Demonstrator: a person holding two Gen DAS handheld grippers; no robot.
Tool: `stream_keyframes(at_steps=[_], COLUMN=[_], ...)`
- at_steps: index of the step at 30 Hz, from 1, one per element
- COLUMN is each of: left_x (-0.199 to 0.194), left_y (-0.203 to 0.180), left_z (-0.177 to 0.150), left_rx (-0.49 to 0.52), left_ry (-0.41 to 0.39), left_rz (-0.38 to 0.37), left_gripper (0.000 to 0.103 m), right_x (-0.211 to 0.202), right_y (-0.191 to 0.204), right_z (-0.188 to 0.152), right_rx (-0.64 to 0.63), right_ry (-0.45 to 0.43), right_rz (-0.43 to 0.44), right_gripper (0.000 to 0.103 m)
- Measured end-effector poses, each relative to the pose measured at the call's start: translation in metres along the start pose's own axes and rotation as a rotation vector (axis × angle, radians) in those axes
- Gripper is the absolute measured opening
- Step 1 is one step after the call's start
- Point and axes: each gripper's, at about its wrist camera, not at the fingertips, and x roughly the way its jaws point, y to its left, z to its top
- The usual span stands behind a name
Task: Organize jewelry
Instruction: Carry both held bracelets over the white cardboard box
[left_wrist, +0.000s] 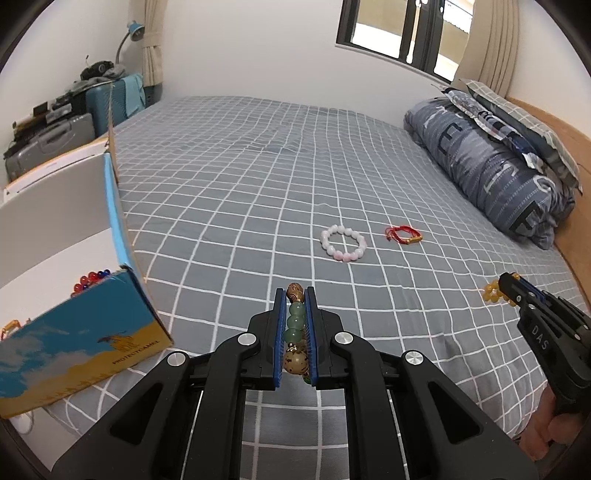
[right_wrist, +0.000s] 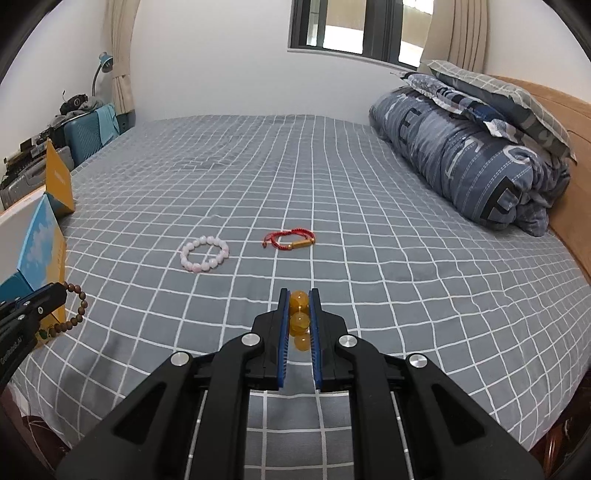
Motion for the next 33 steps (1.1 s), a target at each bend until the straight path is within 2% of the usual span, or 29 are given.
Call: stream_keyframes(at_steps=[14,22,33], left_x=[-0.026,-0.051,-0.079], left_y=[0.027,0.059,0.121], left_z=[0.022,0.043,0.069], left_rx=[0.016,-0.008,-0.073], left_ry=[-0.027,-0.066,-0.08], left_rz=[0.081,0.134,0.267], left_gripper=[0.009,0.01,0.01], right_x=[-0.017,-0.025,-0.031], right_y=[0.026,0.049,0.102], right_z=[0.029,0.047,0.078], right_rx=[0.0,-0.019,-0.062], right_ry=[0.002,-0.009,-0.031], right_rz=[0.033,0.055,0.109], right_gripper=[0.009,0.009,0.009])
